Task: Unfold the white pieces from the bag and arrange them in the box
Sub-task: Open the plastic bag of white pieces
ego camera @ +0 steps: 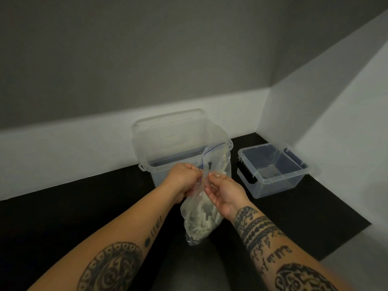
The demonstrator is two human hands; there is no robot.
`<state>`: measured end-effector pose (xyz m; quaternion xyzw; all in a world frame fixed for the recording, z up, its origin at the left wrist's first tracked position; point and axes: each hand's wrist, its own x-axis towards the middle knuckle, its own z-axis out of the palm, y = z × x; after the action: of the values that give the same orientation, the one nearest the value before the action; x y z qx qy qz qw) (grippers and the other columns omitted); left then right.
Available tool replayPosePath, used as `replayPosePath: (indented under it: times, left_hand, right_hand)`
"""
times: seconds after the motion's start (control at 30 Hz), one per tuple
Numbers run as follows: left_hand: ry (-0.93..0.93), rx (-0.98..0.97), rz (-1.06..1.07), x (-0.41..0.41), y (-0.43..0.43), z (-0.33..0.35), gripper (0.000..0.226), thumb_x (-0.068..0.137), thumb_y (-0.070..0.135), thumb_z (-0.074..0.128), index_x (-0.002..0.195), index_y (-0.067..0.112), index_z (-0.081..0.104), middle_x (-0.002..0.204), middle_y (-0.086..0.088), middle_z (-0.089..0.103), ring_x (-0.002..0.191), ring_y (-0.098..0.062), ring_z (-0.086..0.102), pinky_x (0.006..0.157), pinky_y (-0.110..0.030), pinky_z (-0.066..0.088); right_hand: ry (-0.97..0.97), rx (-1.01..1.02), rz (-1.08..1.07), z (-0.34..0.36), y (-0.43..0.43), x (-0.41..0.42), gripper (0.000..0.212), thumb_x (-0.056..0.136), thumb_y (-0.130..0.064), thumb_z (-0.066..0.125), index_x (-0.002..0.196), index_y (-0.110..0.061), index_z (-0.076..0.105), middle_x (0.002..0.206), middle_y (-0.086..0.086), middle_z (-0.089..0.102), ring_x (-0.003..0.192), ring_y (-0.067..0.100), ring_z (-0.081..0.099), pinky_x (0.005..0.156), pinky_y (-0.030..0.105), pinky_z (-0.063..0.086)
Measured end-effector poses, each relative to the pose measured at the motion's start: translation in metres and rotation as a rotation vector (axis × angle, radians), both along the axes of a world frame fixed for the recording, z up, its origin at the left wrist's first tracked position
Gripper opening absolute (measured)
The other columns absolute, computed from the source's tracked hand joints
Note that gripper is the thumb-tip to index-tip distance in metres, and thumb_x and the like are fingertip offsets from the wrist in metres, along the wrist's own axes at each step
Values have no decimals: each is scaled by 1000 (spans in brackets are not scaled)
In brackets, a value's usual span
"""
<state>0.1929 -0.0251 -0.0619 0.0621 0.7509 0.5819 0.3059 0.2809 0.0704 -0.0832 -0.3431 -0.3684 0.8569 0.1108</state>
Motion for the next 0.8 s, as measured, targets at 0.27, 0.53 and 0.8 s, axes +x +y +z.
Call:
replayPosePath:
  times: [0.27, 0.53, 0.8]
  left_hand:
    - [-331, 179, 219, -15, -7, -6, 33, 106, 13, 42, 76, 13, 56, 57, -2, 57, 51, -15, 56, 49, -27, 53]
    - [-501, 350, 375, -25, -10, -12, 31, 100, -2, 41, 74, 12, 50, 46, 2, 48, 29, -2, 38, 34, -12, 36]
    - [-99, 136, 117, -7, 3, -16, 24, 105, 19, 50, 82, 18, 52, 63, 0, 47, 35, -8, 32, 32, -16, 22]
  right_hand:
    - [-110, 44, -61, -4, 17, 21, 19, 96, 5, 59, 112, -2, 64, 84, 10, 63, 65, 13, 59, 62, 22, 53]
    - [-315, 183, 166, -2, 25, 51, 40, 93, 7, 62, 131, -3, 54, 98, 16, 66, 66, 16, 62, 60, 25, 56]
    - [-349, 846, 97, 18, 27, 28, 105, 45, -48, 89, 136, -24, 42, 127, 2, 60, 109, 20, 65, 92, 45, 58]
